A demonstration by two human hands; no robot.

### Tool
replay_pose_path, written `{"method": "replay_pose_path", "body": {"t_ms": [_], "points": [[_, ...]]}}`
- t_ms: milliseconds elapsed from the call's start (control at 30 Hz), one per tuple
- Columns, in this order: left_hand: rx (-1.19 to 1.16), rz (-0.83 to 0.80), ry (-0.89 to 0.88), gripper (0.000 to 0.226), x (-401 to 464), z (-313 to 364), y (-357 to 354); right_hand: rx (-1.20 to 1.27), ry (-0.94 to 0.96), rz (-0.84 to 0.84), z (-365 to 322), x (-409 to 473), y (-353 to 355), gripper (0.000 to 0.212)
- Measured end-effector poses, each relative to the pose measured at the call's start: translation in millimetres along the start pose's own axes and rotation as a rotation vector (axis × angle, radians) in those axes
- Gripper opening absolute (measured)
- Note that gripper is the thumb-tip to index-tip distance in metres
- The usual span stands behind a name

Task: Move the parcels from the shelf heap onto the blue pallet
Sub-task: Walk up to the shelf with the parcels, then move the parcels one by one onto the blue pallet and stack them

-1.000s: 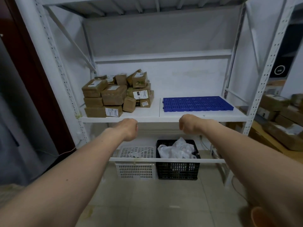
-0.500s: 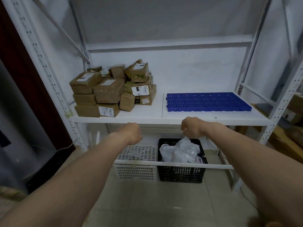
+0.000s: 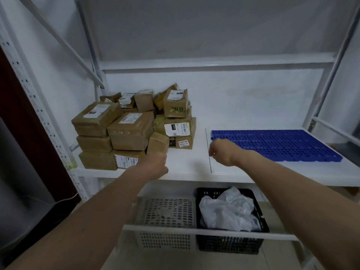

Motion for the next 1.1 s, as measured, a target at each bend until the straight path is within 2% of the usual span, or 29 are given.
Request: {"method": "replay_pose_path", "body": {"t_ms": [67, 167, 233, 467, 667, 767, 867, 967, 1100], "points": [[0.014, -0.01, -0.001, 0.009, 21.0, -8.3, -10.0, 0.001, -0.004, -0.011, -5.8, 19.5, -11.0, 0.025], [0.031, -0.119, 0.01, 0.03, 45.6, -20.0, -37.4, -0.014, -0.028, -0.043, -5.5, 42.9, -26.3, 0.026], [-0.023, -0.148, 0.022, 0.031, 64.0, -28.9, -48.1, -0.011, -0.038, -0.051, -0.8, 63.1, -30.8, 0.028], [-0.034, -0.124, 0.065, 0.033, 125.4, -47.6, -50.3, 0.028, -0.017, -0.082, 2.2, 130.6, -34.3, 0.032], [-0.038, 0.03, 0.07, 0.034, 196.7, -26.8, -23.5, 0.097, 0.008, -0.062, 16.6, 192.3, -23.2, 0.032], [-0.072, 0.072, 0.106, 0.054, 228.7, -23.8, -17.4, 0.132, 0.01, -0.05, 28.1, 223.2, -18.6, 0.034], [-0.027, 0.117, 0.111, 0.089, 253.4, -26.7, -7.0, 0.195, 0.011, -0.044, 30.2, 244.3, -15.2, 0.038], [-0.013, 0.1, 0.154, 0.093, 280.5, -39.4, -2.1, 0.277, 0.005, -0.067, 26.3, 257.8, -16.6, 0.046], [-0.086, 0.074, 0.095, 0.107, 300.4, -43.2, 10.2, 0.276, -0.013, -0.041, 19.4, 275.3, -12.0, 0.047]]}}
Point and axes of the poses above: each hand's wrist, its own x-axis towards the middle knuckle, its own y-axis out of the back of the hand, z = x × y, the point moved 7 cm from there along x, towards the middle knuckle, and after that the axes turned 9 degrees about z, right-handed, at the moved point
